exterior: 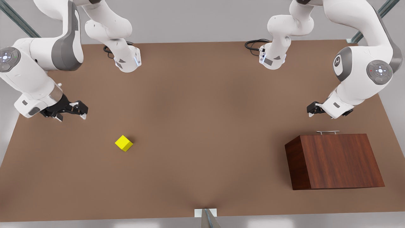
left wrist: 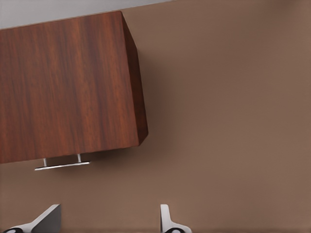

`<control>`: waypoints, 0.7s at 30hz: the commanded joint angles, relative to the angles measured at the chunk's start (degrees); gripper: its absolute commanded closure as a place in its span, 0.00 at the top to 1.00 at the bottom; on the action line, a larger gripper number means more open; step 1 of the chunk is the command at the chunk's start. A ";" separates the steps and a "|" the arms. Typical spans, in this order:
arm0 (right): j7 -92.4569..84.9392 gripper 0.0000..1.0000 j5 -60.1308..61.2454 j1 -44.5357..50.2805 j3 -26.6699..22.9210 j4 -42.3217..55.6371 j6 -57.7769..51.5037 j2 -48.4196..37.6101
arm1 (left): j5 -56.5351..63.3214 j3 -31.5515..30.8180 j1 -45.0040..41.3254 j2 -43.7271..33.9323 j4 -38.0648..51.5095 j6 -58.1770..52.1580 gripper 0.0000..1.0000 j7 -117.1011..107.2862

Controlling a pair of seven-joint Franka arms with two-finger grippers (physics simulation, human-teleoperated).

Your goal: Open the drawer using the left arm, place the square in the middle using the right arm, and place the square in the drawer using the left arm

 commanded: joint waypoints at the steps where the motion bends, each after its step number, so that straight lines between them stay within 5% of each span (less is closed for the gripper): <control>1: -0.09 1.00 0.00 -0.17 -0.12 -0.04 -0.09 -0.01 | 0.05 0.00 0.05 0.00 0.00 0.00 1.00 0.04; 7: -5.80 1.00 1.67 -0.08 -0.30 -3.91 -0.09 2.54 | 0.31 0.88 0.22 -4.65 -7.65 4.48 1.00 -27.36; 11: -21.71 1.00 3.69 -0.52 -1.00 -15.25 12.29 1.66 | 0.31 1.93 0.13 -15.81 -28.02 23.18 1.00 -52.33; 13: -29.18 1.00 3.69 -0.44 -1.44 -21.48 21.78 2.45 | 0.31 4.22 0.22 -16.87 -31.46 27.41 1.00 -59.63; 21: -45.70 1.00 3.69 0.09 -1.18 -21.75 28.30 12.56 | 0.13 8.52 0.40 -19.60 -50.71 52.73 1.00 -71.59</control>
